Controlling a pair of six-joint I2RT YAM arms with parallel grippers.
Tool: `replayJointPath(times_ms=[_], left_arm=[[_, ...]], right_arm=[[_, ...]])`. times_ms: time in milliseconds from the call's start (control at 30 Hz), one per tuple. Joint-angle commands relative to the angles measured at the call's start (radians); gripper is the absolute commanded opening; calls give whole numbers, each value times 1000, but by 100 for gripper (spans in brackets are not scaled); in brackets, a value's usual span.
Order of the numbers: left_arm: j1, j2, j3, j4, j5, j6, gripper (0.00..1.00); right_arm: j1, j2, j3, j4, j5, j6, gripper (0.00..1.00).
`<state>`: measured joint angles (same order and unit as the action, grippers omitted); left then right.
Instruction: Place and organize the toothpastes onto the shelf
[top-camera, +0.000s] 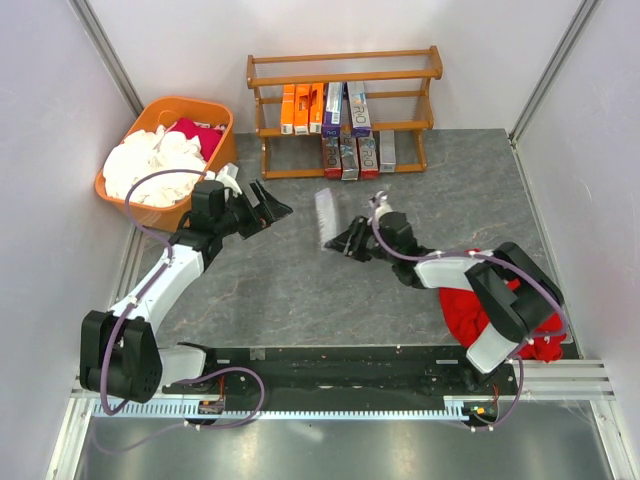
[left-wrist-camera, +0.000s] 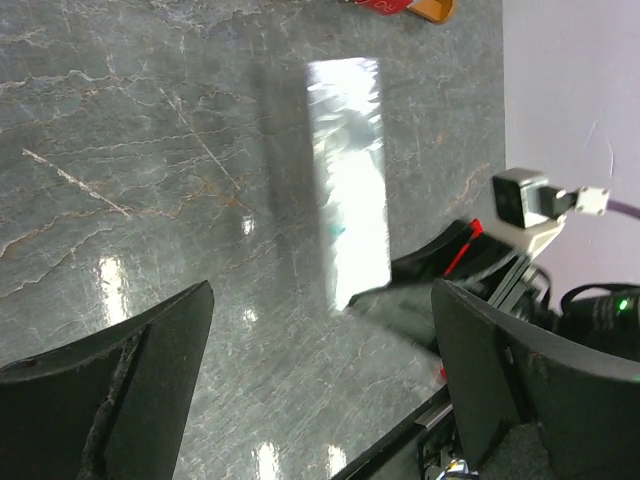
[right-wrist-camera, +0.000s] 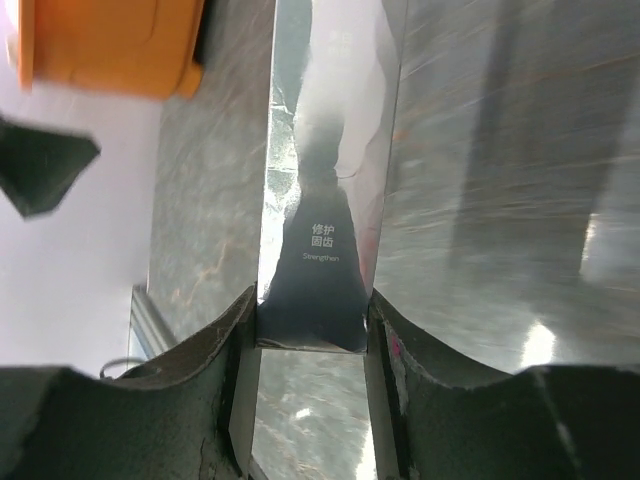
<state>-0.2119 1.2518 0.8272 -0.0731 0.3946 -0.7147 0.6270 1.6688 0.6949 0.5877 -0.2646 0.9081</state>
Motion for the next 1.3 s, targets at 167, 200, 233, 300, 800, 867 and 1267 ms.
replayJointPath(times_ms=[167, 200, 233, 300, 800, 867, 1267], left_arm=[[-1, 37, 15, 16, -2, 35, 97], [-1, 40, 15, 16, -2, 35, 97], [-1, 41, 15, 16, 0, 34, 97], [-1, 43, 15, 16, 0, 34, 97], [-3, 74, 18, 24, 24, 32, 97], [-1, 83, 18, 29, 26, 31, 97], [-3, 107, 29, 35, 41, 38, 97]], right_arm=[[-282, -205, -5, -137, -74, -133, 27], [-306, -207, 5, -146, -96, -141, 27], [-352, -198, 14, -172, -107, -146, 27], [-400, -178, 43, -196, -152, -161, 27], [-622, 68, 306, -259, -300, -180, 28], [-621, 124, 381, -278, -315, -182, 28], [-694, 410, 747, -381, -378, -149, 29]])
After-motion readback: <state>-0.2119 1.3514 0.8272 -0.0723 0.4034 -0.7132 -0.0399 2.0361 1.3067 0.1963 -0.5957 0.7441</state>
